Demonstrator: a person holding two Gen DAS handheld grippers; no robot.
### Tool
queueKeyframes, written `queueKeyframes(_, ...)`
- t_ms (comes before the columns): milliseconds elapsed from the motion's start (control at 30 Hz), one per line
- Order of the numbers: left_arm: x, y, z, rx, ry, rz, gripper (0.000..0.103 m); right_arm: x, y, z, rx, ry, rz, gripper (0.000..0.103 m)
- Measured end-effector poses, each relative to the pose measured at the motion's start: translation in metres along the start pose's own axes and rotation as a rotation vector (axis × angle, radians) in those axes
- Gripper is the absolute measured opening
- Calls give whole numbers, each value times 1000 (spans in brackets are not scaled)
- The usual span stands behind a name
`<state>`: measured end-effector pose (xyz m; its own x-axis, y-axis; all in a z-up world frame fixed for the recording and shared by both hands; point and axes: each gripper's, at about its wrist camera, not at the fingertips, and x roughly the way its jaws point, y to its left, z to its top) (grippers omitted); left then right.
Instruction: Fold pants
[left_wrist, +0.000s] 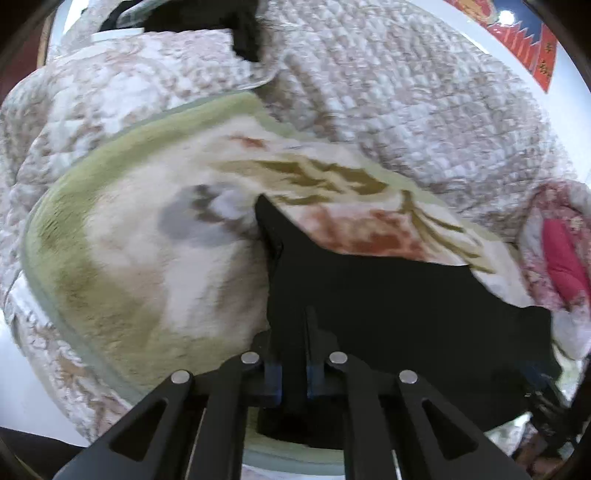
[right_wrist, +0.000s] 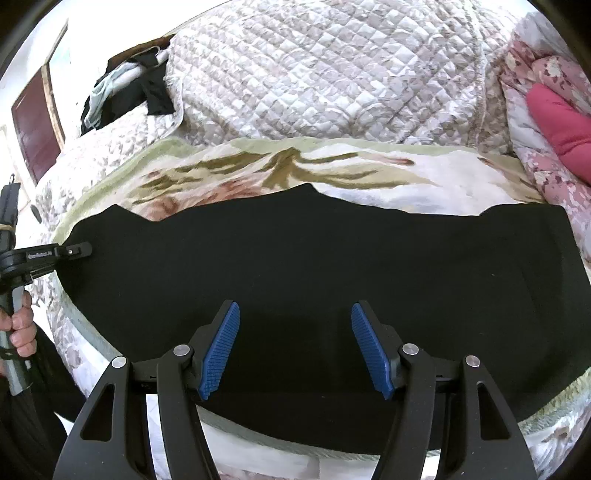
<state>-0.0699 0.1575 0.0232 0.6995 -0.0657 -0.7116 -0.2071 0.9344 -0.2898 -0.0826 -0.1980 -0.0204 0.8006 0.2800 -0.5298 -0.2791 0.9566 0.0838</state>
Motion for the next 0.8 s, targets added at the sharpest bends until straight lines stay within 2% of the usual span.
queueKeyframes(167,-12,-39,17,47,-21,-120,9,-7,-12,4,54,-24,-18,63)
queueKeyframes(267,-11,-74,22,96,-7,-202,9,-12,-24,6,109,-35,-29,63)
queueKeyframes(467,4,-163,5,251,43,-340,9,-23,-55,6,217,-51,-85,63)
queueKeyframes(633,39,-223,-29,355,153,-434,9,-28,-78,5,286,-51,-119,63)
queueKeyframes(733,60,-241,-53,394,247,-451,10,-31,-90,3,324,-48,-134,63)
queueKeyframes(800,61,-243,-58,397,263,-475,12,-34,-95,3,341,-59,-140,63)
